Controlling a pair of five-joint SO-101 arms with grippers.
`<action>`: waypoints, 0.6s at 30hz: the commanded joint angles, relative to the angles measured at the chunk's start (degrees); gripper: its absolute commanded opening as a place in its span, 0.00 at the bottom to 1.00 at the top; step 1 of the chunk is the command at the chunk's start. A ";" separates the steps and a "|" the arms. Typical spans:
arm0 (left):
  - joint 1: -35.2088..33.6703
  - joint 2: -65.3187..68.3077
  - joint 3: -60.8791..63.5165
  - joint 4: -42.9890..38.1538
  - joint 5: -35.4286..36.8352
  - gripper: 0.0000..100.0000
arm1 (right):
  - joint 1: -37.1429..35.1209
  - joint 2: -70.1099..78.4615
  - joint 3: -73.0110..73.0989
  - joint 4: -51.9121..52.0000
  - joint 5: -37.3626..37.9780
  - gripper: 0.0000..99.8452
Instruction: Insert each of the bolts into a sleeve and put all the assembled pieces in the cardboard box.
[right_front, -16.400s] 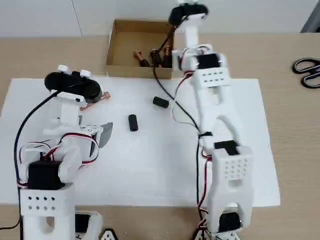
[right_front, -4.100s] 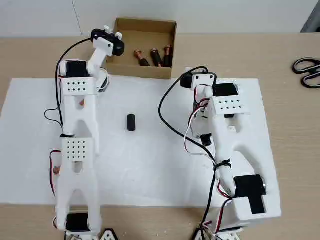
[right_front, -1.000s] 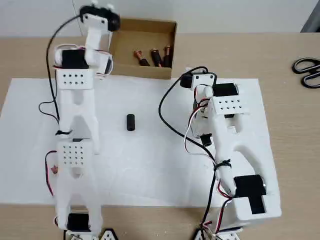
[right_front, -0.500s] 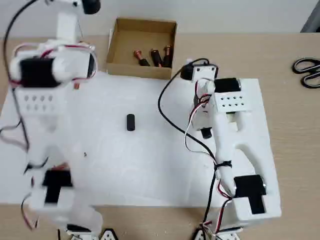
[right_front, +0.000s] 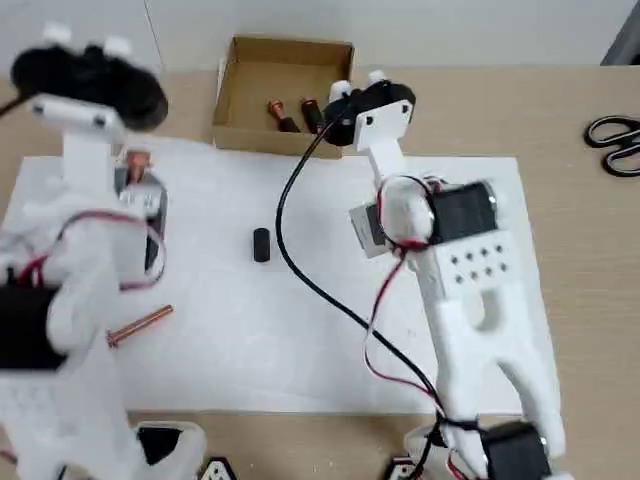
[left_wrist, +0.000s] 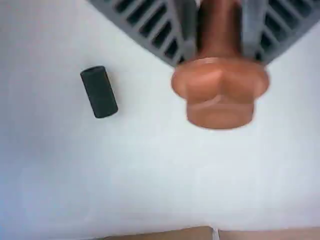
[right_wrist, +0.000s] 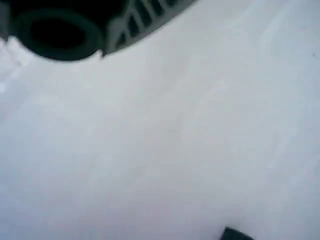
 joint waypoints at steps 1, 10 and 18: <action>0.18 -7.56 8.48 -6.24 0.35 0.01 | -0.22 -6.02 -0.18 -3.21 0.18 0.00; 0.44 -23.56 40.40 -34.99 0.35 0.01 | -0.22 -15.34 19.08 -19.30 0.18 0.00; 0.53 -37.36 62.11 -51.08 2.55 0.01 | -0.66 -22.37 33.41 -31.34 -0.26 0.00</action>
